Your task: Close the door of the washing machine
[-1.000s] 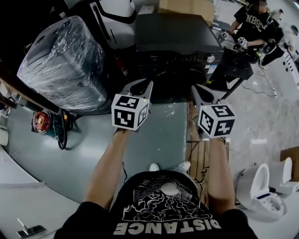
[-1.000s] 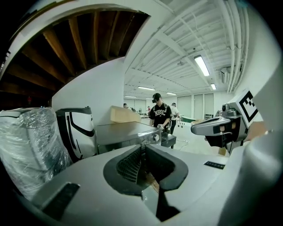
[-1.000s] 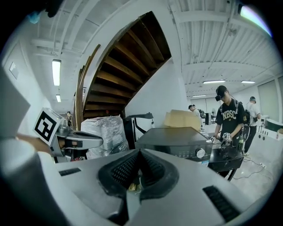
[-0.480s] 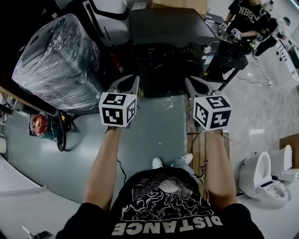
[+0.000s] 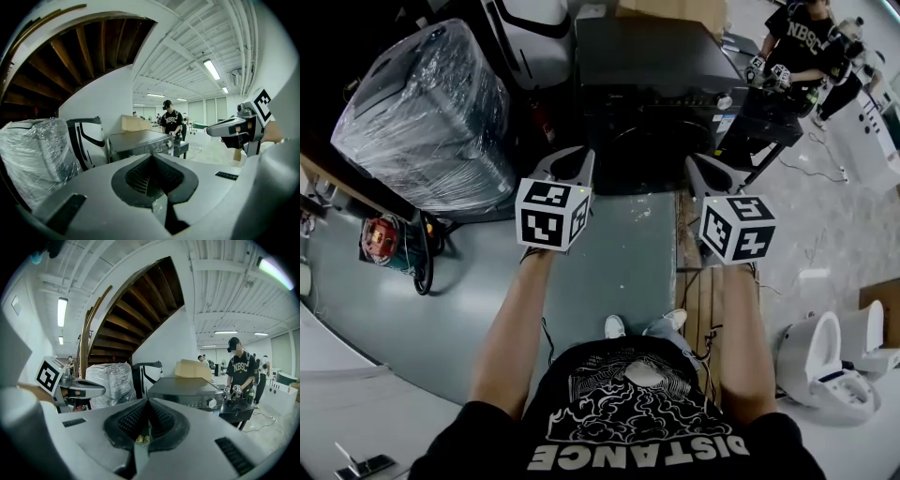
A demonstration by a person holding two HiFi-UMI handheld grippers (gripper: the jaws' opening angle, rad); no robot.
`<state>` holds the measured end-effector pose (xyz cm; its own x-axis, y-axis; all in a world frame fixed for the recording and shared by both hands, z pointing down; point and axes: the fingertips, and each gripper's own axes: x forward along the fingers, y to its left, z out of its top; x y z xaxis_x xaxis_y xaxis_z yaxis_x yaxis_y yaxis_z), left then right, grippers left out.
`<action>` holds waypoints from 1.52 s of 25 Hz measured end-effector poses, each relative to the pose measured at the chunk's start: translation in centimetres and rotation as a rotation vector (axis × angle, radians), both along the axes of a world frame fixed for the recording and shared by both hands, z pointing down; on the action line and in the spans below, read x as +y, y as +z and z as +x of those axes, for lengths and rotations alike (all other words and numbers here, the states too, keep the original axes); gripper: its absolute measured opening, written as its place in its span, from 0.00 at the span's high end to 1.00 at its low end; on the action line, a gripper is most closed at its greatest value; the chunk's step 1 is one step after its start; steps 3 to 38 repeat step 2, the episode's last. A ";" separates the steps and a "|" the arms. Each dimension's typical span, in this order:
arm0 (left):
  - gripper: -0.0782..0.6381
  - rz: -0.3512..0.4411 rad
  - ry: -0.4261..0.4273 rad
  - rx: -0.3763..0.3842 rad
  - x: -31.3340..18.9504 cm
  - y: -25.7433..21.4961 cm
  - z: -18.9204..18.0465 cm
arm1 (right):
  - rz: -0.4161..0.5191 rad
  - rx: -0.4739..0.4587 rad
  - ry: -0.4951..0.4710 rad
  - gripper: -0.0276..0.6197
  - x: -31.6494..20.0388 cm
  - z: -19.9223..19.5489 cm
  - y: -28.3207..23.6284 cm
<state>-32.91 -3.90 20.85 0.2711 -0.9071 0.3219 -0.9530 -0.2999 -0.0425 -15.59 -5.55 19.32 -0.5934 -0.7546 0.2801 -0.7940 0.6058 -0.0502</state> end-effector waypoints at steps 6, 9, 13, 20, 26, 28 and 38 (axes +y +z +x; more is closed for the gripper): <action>0.85 0.001 0.003 0.000 0.1 0.1 0.0 | 0.001 0.000 0.002 0.93 0.1 -0.1 0.0; 0.85 0.001 0.003 0.000 0.1 0.1 0.0 | 0.001 0.000 0.002 0.93 0.1 -0.1 0.0; 0.85 0.001 0.003 0.000 0.1 0.1 0.0 | 0.001 0.000 0.002 0.93 0.1 -0.1 0.0; 0.85 0.001 0.003 0.000 0.1 0.1 0.0 | 0.001 0.000 0.002 0.93 0.1 -0.1 0.0; 0.85 0.001 0.003 0.000 0.1 0.1 0.0 | 0.001 0.000 0.002 0.93 0.1 -0.1 0.0; 0.85 0.001 0.003 0.000 0.1 0.1 0.0 | 0.001 0.000 0.002 0.93 0.1 -0.1 0.0; 0.85 0.001 0.003 0.000 0.1 0.1 0.0 | 0.001 0.000 0.002 0.93 0.1 -0.1 0.0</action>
